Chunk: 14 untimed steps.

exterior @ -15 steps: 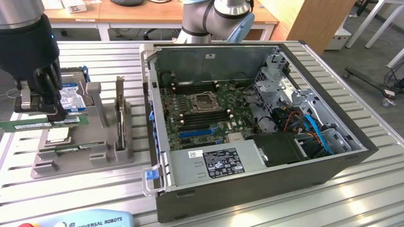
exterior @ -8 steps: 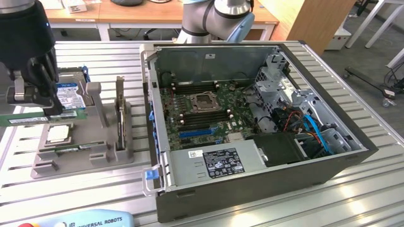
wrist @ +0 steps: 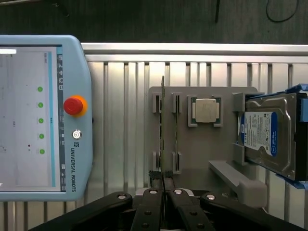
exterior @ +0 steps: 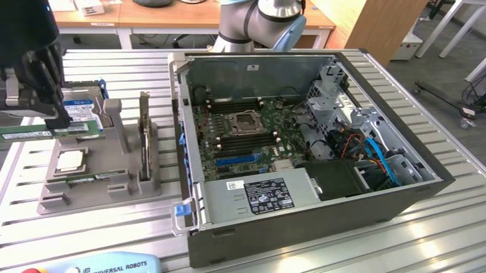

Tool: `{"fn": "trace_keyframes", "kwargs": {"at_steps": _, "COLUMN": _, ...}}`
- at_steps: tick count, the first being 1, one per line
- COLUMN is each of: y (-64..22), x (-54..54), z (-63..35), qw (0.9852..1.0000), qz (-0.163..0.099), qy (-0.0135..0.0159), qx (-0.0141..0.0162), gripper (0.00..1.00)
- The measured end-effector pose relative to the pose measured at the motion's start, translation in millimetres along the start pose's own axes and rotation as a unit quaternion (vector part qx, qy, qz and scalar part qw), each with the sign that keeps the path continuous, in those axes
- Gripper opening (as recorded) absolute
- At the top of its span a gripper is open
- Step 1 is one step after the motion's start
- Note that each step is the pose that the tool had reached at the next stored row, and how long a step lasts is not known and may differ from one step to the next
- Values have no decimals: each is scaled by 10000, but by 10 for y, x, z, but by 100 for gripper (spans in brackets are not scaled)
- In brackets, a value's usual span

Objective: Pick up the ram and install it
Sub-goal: 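Pick up the ram and move it above insertion slot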

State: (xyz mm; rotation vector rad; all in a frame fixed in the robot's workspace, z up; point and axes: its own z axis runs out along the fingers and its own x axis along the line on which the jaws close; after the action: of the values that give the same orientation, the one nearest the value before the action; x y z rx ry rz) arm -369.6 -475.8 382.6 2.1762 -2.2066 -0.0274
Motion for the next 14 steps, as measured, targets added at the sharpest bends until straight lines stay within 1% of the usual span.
{"fn": "trace_keyframes", "kwargs": {"at_steps": 8, "y": 8, "x": 4, "z": -213, "qw": 10000, "qz": 0, "qy": 1, "qx": 0, "gripper": 11}}
{"fn": "trace_keyframes", "kwargs": {"at_steps": 14, "y": 13, "x": 6, "z": -343, "qw": 10000, "qz": 0, "qy": 0, "qx": 0, "gripper": 11}}
